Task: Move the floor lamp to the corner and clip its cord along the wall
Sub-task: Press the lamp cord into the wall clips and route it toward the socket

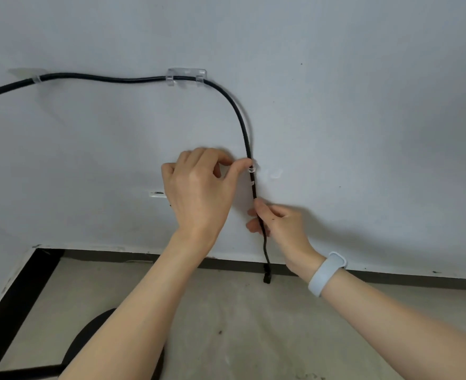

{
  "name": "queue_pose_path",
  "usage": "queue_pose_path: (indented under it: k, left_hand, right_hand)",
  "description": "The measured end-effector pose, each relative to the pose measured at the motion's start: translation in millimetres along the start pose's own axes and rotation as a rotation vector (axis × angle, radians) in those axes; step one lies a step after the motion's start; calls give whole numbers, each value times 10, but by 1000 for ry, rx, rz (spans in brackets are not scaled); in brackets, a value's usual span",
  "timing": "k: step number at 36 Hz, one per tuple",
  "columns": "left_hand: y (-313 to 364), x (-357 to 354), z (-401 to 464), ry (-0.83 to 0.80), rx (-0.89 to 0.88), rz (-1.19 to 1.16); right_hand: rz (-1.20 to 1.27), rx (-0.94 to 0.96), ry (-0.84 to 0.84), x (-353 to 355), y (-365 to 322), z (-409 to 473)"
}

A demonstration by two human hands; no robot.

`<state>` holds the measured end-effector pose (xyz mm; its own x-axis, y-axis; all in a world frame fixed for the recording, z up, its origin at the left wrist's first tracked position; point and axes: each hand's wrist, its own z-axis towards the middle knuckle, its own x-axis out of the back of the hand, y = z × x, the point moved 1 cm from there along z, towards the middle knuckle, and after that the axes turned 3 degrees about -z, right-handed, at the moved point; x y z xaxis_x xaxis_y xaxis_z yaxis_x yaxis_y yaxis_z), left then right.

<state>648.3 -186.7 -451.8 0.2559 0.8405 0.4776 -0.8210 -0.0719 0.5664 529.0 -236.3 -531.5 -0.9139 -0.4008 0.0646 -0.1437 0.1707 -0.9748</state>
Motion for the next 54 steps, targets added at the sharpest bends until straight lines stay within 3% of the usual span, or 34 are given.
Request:
queue_pose_path:
  k: [4,10,12,17,20,25,29,35,38,40,43,49,54]
  left_hand:
    - [-79,31,11,-10,10,-25]
    - [-497,189,-264,-114,124,-229]
    - [-691,160,-441,-299,185,-206]
    - [-1000,-6,-960,-938,484,-327]
    - [-952,-103,-1207,-1133,574,-510]
    - [-979,-150,-1346,-1131,533,-549]
    - [-1296,-59,-1436,-1142,486,-491]
    - [-1906,79,-1565,-1232,467,-299]
    - [-2125,137,-1606,-1178,472,-136]
    - [-2205,164,-1585,-1098,470,-86]
    - [-2237,174,-1528,-1025,364,-11]
    - [-2126,139,-1520,-1032,58,79]
    - [-1986,115,-1506,-914,-63,66]
  right_hand:
    - [42,-34,-58,-182,3,10]
    - [29,15,13,-226,-11,-9]
    - [14,10,16,-240,-13,-27]
    - [85,10,-4,-331,-47,-46]
    - [150,23,-47,-376,-35,-55]
    - [195,57,-63,-341,-7,-48]
    - [92,129,-8,-305,35,-26]
    - [80,185,130,-332,108,-23]
    - [87,213,147,-355,132,-24]
    - [-20,234,159,-368,214,-59]
    - [-418,325,139,-380,442,-191]
    - [-1373,1110,-150,-527,676,-330]
    - [-1705,1174,-207,-635,860,-232]
